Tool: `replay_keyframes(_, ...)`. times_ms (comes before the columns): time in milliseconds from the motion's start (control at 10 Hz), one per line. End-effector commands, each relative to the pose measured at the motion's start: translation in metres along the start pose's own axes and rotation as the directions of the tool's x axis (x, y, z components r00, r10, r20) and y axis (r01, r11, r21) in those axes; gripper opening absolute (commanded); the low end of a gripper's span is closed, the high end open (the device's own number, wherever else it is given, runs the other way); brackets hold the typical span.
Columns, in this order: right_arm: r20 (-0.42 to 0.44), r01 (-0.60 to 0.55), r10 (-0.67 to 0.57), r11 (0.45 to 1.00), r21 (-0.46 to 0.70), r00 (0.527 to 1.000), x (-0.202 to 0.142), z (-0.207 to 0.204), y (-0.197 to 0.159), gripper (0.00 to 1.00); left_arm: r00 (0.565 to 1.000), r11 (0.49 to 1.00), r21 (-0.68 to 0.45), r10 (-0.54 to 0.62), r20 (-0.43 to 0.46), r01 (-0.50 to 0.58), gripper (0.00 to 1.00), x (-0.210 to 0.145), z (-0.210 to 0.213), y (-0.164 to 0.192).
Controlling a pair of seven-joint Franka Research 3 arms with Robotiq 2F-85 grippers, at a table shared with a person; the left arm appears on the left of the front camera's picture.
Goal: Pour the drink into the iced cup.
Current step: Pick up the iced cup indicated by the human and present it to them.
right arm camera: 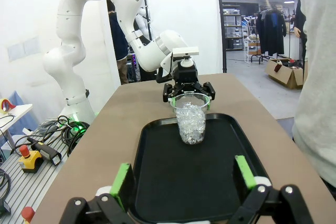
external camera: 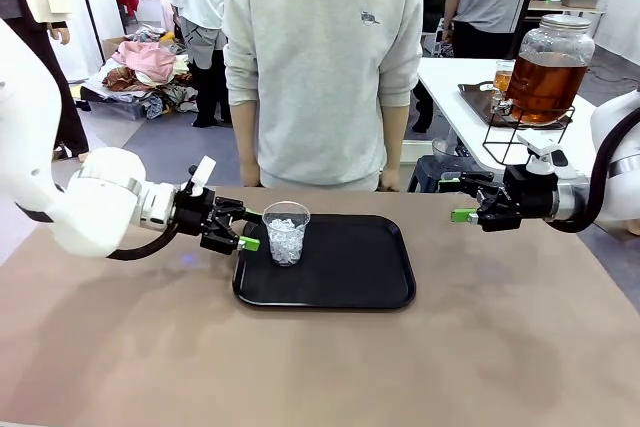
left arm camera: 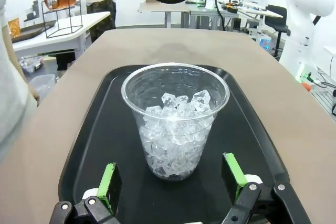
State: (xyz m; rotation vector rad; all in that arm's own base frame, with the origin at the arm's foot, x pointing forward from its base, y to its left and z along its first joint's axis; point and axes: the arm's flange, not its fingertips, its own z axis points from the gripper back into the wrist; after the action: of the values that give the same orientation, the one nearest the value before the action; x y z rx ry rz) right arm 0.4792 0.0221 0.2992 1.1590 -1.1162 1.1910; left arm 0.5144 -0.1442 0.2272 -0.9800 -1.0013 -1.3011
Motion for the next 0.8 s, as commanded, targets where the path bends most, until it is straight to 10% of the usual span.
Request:
replay_keyframes(0,-0.001,-0.007,0.007,1.0,-0.003,1.0,0.003,-0.001,-0.001,1.0,1.0,1.0,0.015,-0.026,0.013,0.026,1.0,-0.003,-0.006,0.005)
replay_keyframes(700,-0.001,-0.007,0.007,1.0,-0.003,1.0,0.003,-0.001,-0.001,1.0,1.0,1.0,-0.014,-0.011,0.019,0.011,1.0,-0.003,-0.025,0.012)
